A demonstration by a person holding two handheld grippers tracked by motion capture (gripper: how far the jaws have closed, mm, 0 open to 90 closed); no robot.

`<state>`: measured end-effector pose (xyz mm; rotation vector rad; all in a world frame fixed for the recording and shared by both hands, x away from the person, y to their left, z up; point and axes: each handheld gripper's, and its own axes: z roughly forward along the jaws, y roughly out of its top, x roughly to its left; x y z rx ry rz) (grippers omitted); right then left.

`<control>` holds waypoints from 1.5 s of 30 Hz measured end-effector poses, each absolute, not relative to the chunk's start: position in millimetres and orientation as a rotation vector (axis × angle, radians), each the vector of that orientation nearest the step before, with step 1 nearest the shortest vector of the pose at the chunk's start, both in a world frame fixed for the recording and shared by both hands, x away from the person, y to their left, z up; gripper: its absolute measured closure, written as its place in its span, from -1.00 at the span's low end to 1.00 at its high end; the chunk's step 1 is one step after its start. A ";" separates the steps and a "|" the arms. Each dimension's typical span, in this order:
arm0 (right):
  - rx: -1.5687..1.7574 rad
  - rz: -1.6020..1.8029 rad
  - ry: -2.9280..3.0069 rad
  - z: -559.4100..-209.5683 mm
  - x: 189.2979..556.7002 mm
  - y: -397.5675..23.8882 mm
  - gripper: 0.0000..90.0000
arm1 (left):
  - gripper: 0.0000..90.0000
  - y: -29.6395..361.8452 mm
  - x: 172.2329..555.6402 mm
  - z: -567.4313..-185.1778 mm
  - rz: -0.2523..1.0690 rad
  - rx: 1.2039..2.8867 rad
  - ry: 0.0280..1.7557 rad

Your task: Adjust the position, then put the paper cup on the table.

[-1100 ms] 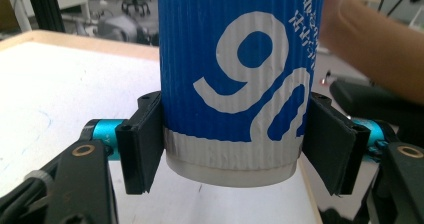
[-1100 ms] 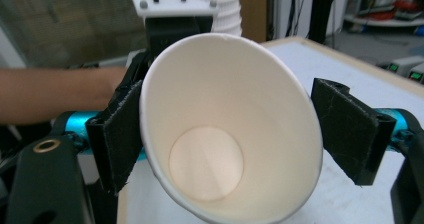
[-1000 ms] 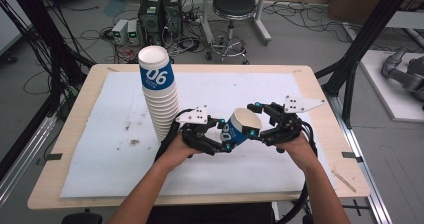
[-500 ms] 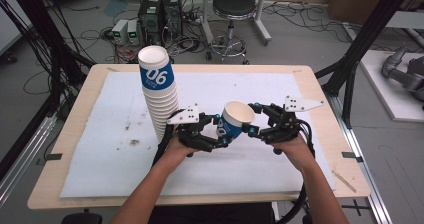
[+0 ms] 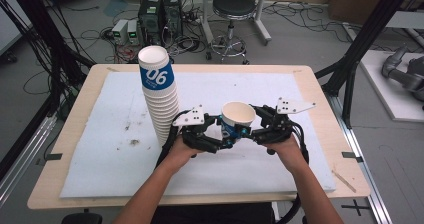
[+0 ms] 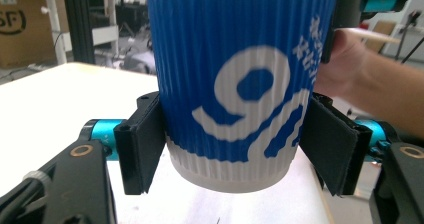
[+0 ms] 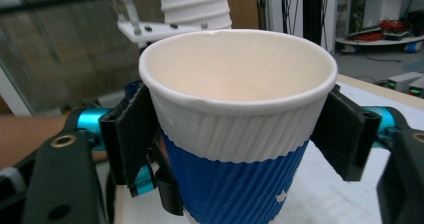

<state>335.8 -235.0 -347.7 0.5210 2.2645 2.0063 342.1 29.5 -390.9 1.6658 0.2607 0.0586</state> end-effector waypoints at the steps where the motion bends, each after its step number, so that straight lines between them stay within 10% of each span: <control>1: 0.513 1.981 2.273 -346.5 335.1 -234.7 -0.44 | -0.36 30.1 341.3 -390.0 0.078 1.691 0.275; 45: 0.707 1.679 2.125 -349.0 351.6 -277.8 -0.45 | -0.56 98.0 296.5 -375.7 0.146 1.760 0.284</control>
